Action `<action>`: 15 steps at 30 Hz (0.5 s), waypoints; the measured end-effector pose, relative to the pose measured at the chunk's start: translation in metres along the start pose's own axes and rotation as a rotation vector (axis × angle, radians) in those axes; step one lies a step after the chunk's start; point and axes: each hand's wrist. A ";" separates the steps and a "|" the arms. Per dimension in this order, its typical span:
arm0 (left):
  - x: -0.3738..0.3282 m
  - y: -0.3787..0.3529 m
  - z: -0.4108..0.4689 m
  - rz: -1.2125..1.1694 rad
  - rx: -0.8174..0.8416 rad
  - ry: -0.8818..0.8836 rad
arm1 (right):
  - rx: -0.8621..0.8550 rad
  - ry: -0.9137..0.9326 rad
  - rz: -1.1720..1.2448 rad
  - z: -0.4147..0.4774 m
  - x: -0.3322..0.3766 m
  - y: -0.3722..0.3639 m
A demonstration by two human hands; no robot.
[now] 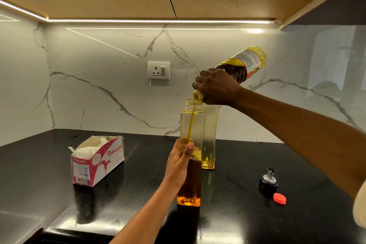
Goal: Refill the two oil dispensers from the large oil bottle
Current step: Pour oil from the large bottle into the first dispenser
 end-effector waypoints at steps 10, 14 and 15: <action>0.002 0.000 0.000 0.019 -0.004 -0.016 | 0.012 0.006 -0.013 0.001 0.000 0.001; 0.002 0.000 -0.001 0.046 0.002 -0.032 | 0.020 0.013 -0.011 0.002 0.000 0.001; 0.002 0.000 -0.001 0.040 0.006 -0.031 | 0.027 0.013 -0.008 0.002 0.000 0.000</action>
Point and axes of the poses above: each hand's wrist, its own z-axis towards the middle knuckle, its own y-axis out of the back of the hand, x = y × z, and after that the axes turned 8 degrees about -z, right-handed
